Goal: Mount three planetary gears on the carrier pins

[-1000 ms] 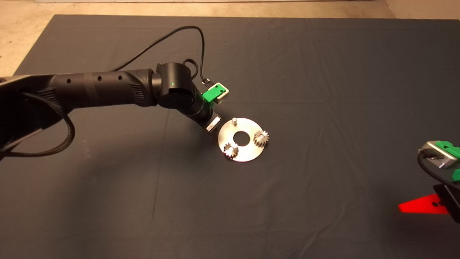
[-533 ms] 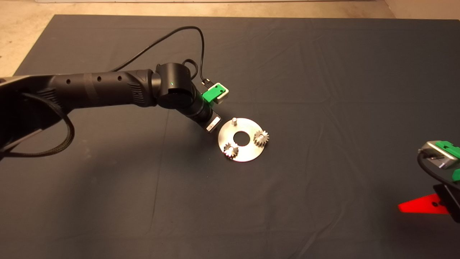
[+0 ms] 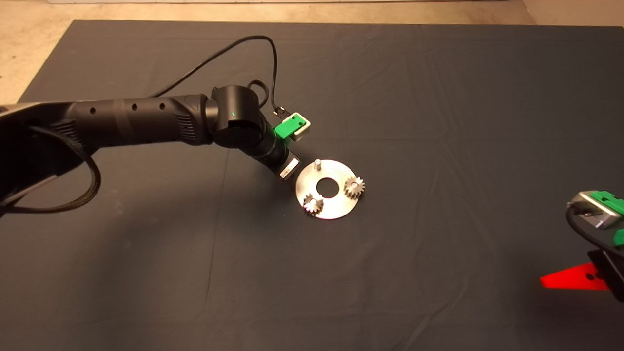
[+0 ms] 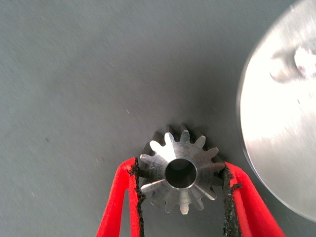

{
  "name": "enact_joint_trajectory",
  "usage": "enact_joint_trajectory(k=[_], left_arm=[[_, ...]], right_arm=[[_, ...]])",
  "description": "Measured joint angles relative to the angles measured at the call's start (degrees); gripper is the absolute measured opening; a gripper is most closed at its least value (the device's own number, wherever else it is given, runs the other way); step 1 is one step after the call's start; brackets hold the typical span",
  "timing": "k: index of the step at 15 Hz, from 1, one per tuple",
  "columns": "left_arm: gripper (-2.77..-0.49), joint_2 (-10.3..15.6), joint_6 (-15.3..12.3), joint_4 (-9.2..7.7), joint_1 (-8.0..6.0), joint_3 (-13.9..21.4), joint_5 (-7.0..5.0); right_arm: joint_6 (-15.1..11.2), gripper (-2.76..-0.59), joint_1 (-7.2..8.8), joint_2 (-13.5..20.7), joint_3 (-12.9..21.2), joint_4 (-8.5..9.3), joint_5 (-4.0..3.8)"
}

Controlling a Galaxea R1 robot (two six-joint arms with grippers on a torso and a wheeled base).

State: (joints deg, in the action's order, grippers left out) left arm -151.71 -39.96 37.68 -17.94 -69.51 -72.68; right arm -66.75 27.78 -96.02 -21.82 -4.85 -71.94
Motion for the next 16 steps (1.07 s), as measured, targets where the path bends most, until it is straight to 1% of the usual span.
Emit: enact_joint_trajectory(k=[2, 3, 4, 5, 6, 7, 8, 9, 10, 12, 13, 14, 15, 16], left_arm=[[-2.61, -0.18, -0.02, -0.15, -0.05, 0.77, -2.33], [-2.67, -0.18, 0.0, -0.22, -0.28, 1.19, -3.3], [-2.67, -0.2, -0.04, -0.62, -1.02, 1.99, -4.38], [-2.66, -0.22, -0.06, -0.69, -2.31, 2.86, -4.72], [-2.67, -0.39, -0.09, -0.67, -3.91, 3.15, -4.91], [-2.67, -0.52, -0.11, -0.59, -4.84, 3.15, -4.92], [-2.67, -0.52, -0.13, -0.63, -5.42, 3.17, -5.49], [-2.68, -0.7, -0.17, -0.63, -5.81, 3.28, -6.62], [-2.68, -0.8, -0.43, -0.67, -6.43, 3.89, -7.28], [-2.69, -0.8, -2.27, -1.02, -8.38, 5.27, -7.48], [-2.69, -1.01, -2.75, -1.0, -8.81, 5.4, -7.61], [-2.69, -1.8, -3.3, -1.0, -8.95, 5.4, -7.89], [-2.69, -3.23, -3.91, -1.08, -8.87, 5.43, -7.89], [-2.69, -4.71, -4.39, -1.17, -8.89, 5.55, -7.65]], right_arm=[[0.02, -2.02, 0.0, -0.01, 0.0, 0.0, 0.0], [0.02, -2.02, 0.0, 0.0, 0.0, 0.0, -0.02], [0.04, -2.02, 0.0, -0.01, -0.02, 0.0, -0.02], [0.04, -2.02, 0.0, -0.01, -0.06, 0.0, -0.02], [0.04, -2.02, 0.0, -0.01, -0.06, 0.0, 0.0], [0.04, -2.02, 0.0, -0.01, -0.06, 0.0, 0.0], [0.04, -2.02, 0.0, 0.02, -0.06, 0.0, -0.02], [0.04, -2.02, 0.0, 0.01, -0.09, 0.0, -0.02], [0.04, -2.02, 0.0, -0.01, -0.09, 0.0, -0.02], [0.04, -2.02, 0.0, -0.03, -0.09, 0.0, 0.0], [0.04, -2.02, 0.0, -0.01, -0.09, 0.0, 0.02], [0.04, -2.02, 0.0, -0.01, -0.09, 0.0, 0.0], [0.04, -2.02, 0.0, -0.03, -0.09, 0.0, 0.0], [0.04, -2.02, 0.0, -0.04, -0.09, 0.0, 0.03]])
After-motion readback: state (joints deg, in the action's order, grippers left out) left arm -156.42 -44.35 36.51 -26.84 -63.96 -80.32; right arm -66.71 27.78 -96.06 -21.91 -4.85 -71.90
